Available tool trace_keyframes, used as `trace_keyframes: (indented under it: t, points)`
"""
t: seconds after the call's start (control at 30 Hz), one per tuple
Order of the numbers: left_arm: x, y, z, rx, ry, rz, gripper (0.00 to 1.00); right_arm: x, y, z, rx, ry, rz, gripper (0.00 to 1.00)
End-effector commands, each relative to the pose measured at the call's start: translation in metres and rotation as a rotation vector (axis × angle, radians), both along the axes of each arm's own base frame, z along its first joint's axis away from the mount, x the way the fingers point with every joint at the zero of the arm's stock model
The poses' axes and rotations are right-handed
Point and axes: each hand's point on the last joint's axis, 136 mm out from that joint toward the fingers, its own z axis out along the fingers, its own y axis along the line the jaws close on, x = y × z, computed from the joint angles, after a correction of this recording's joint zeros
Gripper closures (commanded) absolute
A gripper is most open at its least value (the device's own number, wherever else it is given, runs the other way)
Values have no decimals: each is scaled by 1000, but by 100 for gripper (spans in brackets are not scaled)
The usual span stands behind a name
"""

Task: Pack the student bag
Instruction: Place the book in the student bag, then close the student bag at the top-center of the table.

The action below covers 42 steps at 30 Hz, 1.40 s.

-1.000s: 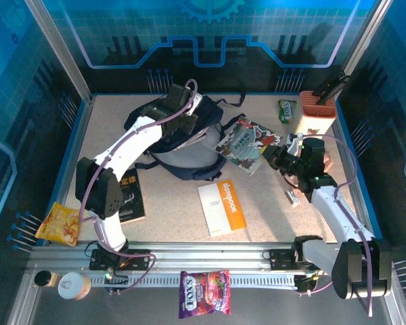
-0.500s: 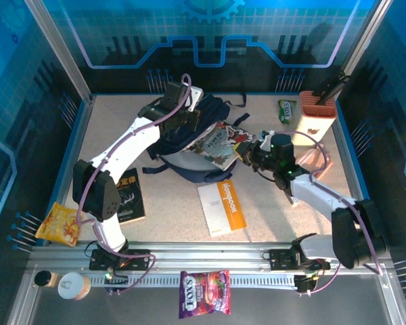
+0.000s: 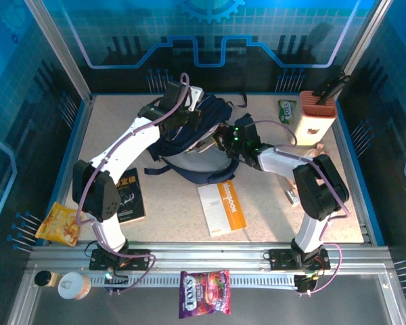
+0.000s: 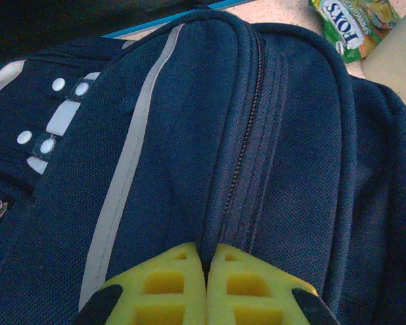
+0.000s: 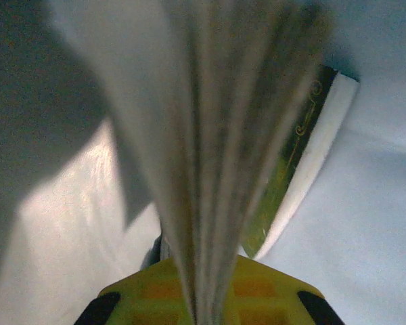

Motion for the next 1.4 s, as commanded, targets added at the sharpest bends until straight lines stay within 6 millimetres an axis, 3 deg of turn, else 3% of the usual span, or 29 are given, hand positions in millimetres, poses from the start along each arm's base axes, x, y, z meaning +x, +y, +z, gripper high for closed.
trace_keyframes:
  t: [0.0, 0.13, 0.43, 0.63, 0.87, 1.07, 1.2, 1.33, 1.37]
  points:
    - [-1, -12, 97, -166, -228, -27, 100, 9, 3, -23, -51, 76, -67, 100]
    - [-3, -12, 101, -174, -231, -25, 100, 19, 14, -41, -39, 100, -85, 98]
    - [-6, -10, 100, -204, -203, -7, 100, 32, 45, -56, -19, 135, 1, 92]
    - [-2, -2, 91, -197, -182, 24, 100, 20, 45, -44, -8, 158, 61, 66]
    - [9, 19, 66, -206, -127, 76, 100, -20, 19, -23, 12, 248, 100, 41]
    - [17, 42, 37, -170, -84, 133, 100, -50, -11, -4, 25, 194, 109, 34]
    - [11, 60, 16, -135, -45, 164, 100, -82, -45, 2, -105, 108, 127, 32]
    - [-7, 60, -5, -168, 37, 147, 100, -108, -86, -2, -352, 29, 156, 29]
    - [-13, 56, -9, -195, 60, 137, 92, -115, -98, -3, -444, 23, 179, 26]
